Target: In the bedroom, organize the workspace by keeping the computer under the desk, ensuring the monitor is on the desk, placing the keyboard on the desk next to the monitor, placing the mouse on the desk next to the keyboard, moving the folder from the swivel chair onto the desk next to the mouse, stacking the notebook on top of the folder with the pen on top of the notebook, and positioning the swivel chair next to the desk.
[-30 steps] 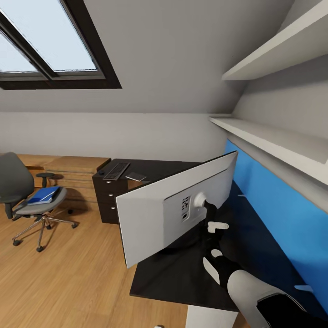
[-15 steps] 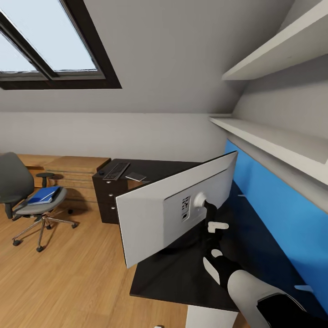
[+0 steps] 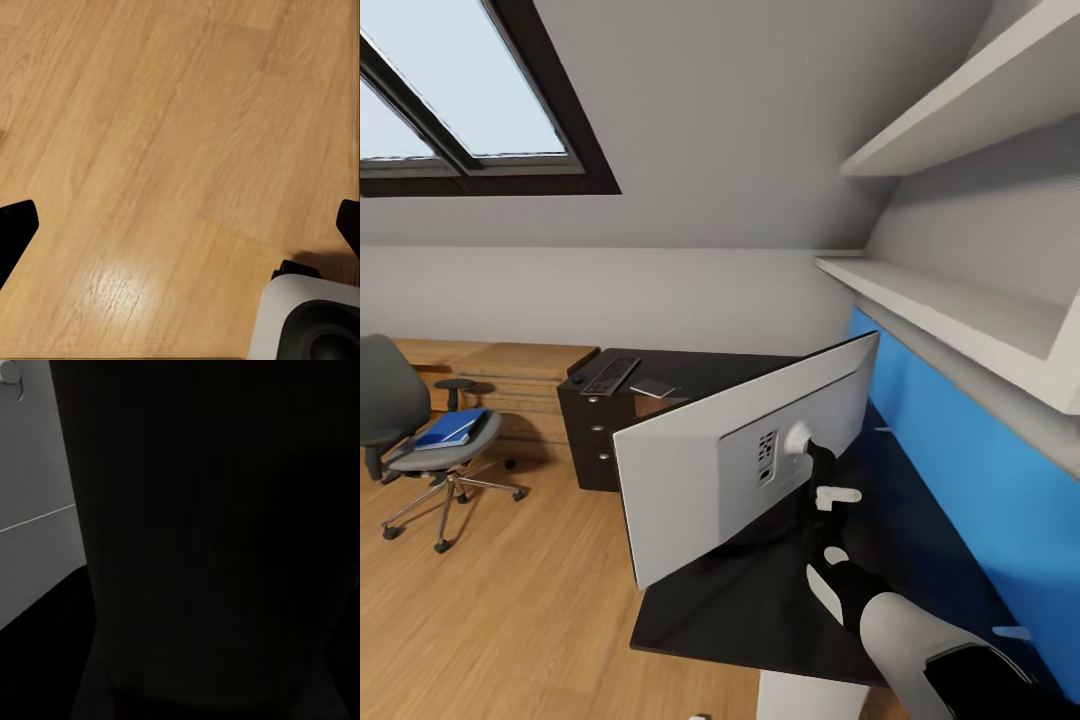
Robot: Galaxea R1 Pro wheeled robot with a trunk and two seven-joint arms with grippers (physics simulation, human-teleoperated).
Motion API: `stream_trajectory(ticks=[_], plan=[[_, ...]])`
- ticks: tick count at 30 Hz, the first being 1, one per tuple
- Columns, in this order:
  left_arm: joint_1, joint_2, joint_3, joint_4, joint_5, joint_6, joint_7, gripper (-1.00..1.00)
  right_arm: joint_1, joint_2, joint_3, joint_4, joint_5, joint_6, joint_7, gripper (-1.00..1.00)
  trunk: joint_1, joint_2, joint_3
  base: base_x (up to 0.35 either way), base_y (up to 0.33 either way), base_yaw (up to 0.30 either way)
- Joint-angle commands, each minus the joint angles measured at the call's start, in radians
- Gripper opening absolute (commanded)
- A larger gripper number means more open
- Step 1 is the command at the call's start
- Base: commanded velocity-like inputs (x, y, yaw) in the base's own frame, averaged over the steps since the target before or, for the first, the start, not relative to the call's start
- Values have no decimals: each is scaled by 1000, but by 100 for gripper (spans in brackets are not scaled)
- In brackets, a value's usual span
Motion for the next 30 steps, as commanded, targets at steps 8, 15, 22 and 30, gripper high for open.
stream_trajectory(ticks=[8,15,22,30], plan=[[1,0,-8,-3,4,-1,7,100,-1,-2,18,1,-28,-9,-6,-100,0,-1,-1,0,-253,0],[1,1,-7,-3,4,-1,7,100,-1,-2,20,2,-26,-9,-5,-100,0,-1,-1,0,-42,0],[1,1,-7,-3,4,-1,7,100,-1,-1,20,3,-26,-11,-5,-100,0,-1,-1,0,-1,0],[1,1,-7,-3,4,-1,7,100,-1,0,19,2,-27,-15,-5,-100,0,-1,-1,0,0,-10]])
